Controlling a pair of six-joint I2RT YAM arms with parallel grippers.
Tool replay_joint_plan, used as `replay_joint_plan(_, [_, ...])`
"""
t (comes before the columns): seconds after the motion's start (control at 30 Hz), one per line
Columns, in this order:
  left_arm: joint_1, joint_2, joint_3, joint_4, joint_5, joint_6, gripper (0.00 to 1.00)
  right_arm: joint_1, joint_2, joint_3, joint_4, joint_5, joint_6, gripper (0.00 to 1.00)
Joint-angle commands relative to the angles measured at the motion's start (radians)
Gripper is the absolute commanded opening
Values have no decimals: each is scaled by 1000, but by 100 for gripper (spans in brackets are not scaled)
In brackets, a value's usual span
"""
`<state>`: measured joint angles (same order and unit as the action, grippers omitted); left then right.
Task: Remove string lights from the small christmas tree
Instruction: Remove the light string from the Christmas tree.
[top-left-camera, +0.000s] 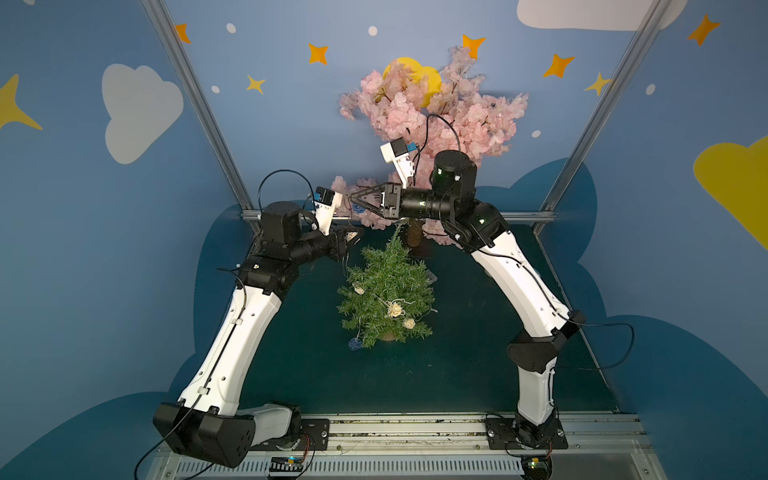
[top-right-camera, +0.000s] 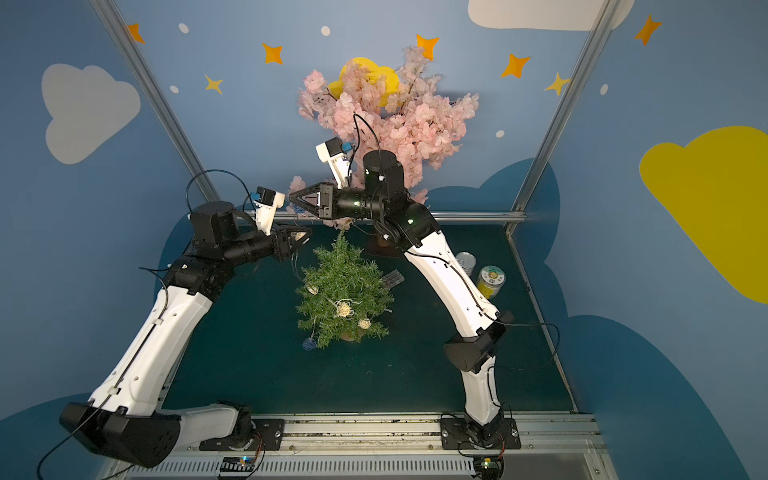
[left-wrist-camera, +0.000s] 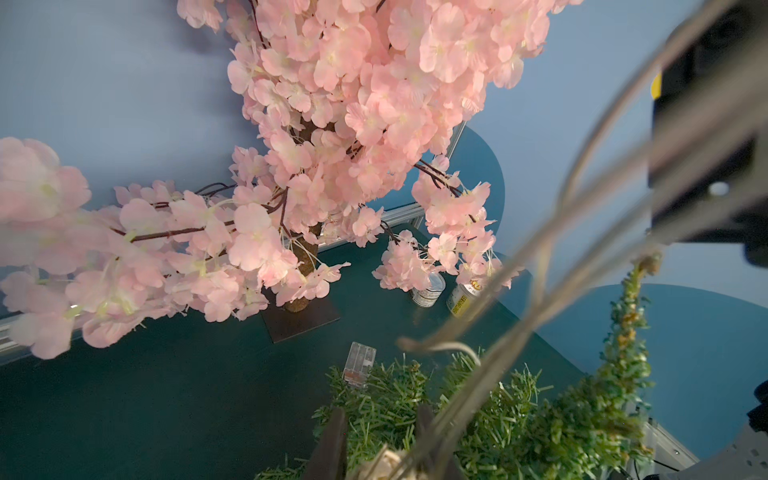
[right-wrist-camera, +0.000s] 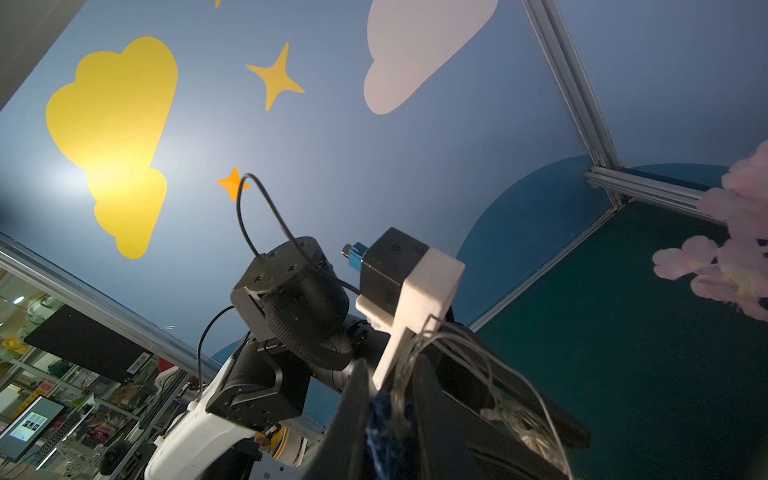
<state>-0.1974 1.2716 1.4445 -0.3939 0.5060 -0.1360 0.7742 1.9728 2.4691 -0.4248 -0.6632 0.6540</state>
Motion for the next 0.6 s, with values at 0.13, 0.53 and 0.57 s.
replay_joint_plan(0.13, [-1, -61, 3, -45, -51, -39, 17, 7, -84, -41, -27, 27, -44, 8])
replay_joint_plan(0.53, [-1, -173, 72, -260, -93, -56, 13, 8, -139, -113, -154, 85, -173, 40])
replay_joint_plan(0.57, [-3, -181, 78, -275, -92, -57, 13, 8, -141, -114, -161, 85, -179, 46])
